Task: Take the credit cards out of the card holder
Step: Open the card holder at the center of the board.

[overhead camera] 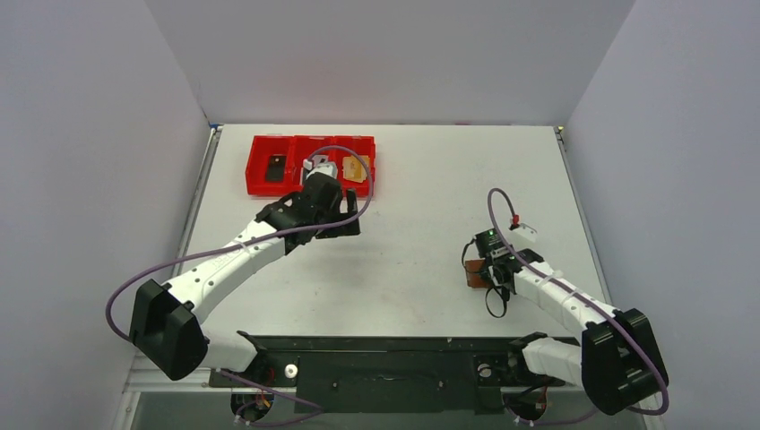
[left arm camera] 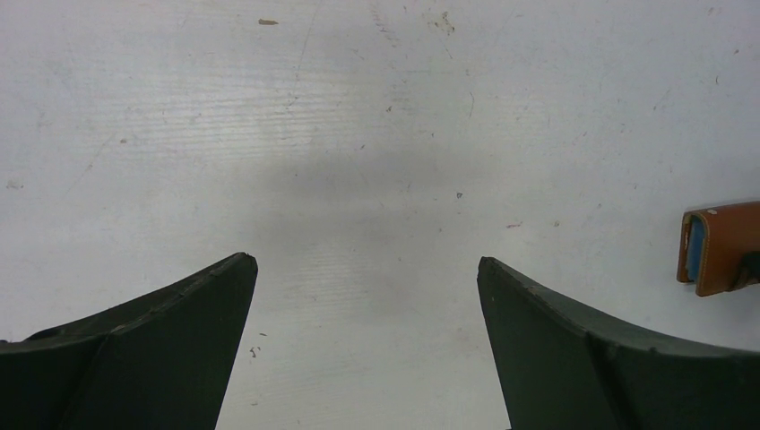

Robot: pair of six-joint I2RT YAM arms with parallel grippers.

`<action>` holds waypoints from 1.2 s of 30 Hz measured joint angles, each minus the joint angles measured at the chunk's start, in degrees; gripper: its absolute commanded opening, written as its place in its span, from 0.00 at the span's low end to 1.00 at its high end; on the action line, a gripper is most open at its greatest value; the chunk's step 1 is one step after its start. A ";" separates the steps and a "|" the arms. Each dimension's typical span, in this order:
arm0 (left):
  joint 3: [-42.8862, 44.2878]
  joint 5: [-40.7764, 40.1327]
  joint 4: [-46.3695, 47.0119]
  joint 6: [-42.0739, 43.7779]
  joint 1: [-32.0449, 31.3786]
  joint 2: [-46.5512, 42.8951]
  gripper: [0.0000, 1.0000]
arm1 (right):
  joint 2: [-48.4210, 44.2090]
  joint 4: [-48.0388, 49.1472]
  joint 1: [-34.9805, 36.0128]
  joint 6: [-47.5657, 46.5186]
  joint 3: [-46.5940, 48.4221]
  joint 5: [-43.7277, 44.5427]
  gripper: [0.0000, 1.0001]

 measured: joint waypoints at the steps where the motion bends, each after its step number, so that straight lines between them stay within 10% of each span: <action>1: -0.02 0.50 0.00 -0.28 0.07 0.17 0.94 | 0.48 0.50 1.16 -0.15 0.26 -0.15 0.00; 15: -3.17 9.49 1.36 -2.49 0.15 2.73 0.84 | 2.25 9.75 24.13 -10.34 8.41 -3.54 0.00; 36: -6.60 13.86 3.61 -5.25 0.15 5.60 0.65 | 5.44 12.96 33.31 -21.97 15.19 -6.49 0.00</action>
